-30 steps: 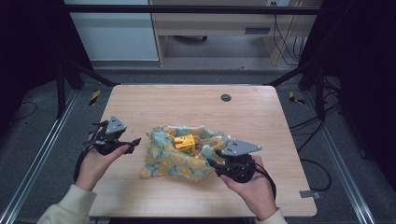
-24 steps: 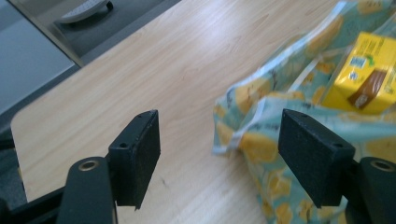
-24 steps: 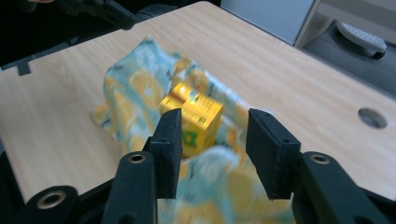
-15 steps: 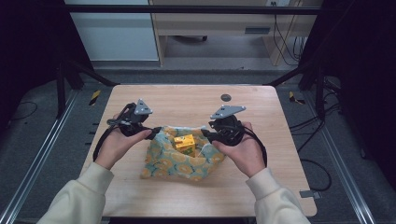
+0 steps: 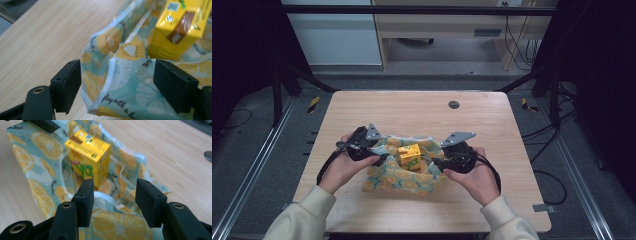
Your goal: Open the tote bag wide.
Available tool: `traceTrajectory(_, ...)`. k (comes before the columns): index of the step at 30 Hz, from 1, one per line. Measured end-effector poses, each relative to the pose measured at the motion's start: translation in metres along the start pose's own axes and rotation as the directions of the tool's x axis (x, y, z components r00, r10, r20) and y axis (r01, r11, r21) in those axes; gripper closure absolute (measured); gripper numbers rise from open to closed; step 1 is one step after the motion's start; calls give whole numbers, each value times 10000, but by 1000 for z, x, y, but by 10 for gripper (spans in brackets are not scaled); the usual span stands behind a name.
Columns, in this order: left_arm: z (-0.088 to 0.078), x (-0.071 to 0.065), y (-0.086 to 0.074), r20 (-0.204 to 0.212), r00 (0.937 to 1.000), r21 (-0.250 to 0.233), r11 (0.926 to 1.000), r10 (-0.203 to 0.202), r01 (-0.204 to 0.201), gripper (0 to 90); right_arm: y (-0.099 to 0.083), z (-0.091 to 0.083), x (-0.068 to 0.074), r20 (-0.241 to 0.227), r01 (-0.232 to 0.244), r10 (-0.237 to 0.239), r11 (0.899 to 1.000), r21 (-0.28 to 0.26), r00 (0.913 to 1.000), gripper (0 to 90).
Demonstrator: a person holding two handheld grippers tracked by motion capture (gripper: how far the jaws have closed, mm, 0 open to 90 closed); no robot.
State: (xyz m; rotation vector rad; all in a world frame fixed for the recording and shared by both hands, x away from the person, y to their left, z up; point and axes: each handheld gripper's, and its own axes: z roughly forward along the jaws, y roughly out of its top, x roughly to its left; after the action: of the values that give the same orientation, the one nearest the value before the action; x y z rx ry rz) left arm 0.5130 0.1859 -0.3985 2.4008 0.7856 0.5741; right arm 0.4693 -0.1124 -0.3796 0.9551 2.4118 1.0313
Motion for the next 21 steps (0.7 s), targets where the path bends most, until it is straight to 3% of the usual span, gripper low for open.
traceTrajectory(5,7,-8,-16,54,9998,377,9991,194,-196,222,-18,3,10,-113,-17,20,9997,248,9999,489)
traceTrajectory(10,15,-10,-31,151,9999,539,9985,19,-27,224,-31,16,10,-118,-44,53,9973,735,9999,491)
traceTrajectory(16,22,-12,-35,187,9998,688,9976,52,-65,225,-21,27,1,-110,175,-168,9972,725,9998,528)
traceTrajectory(18,23,-13,-34,190,9998,627,9980,92,-103,227,-12,37,-4,-128,596,-588,9957,711,9982,550)
traceTrajectory(21,24,-14,-32,172,9997,569,9982,192,-202,231,-7,45,-6,-182,770,-759,9943,734,9970,555)
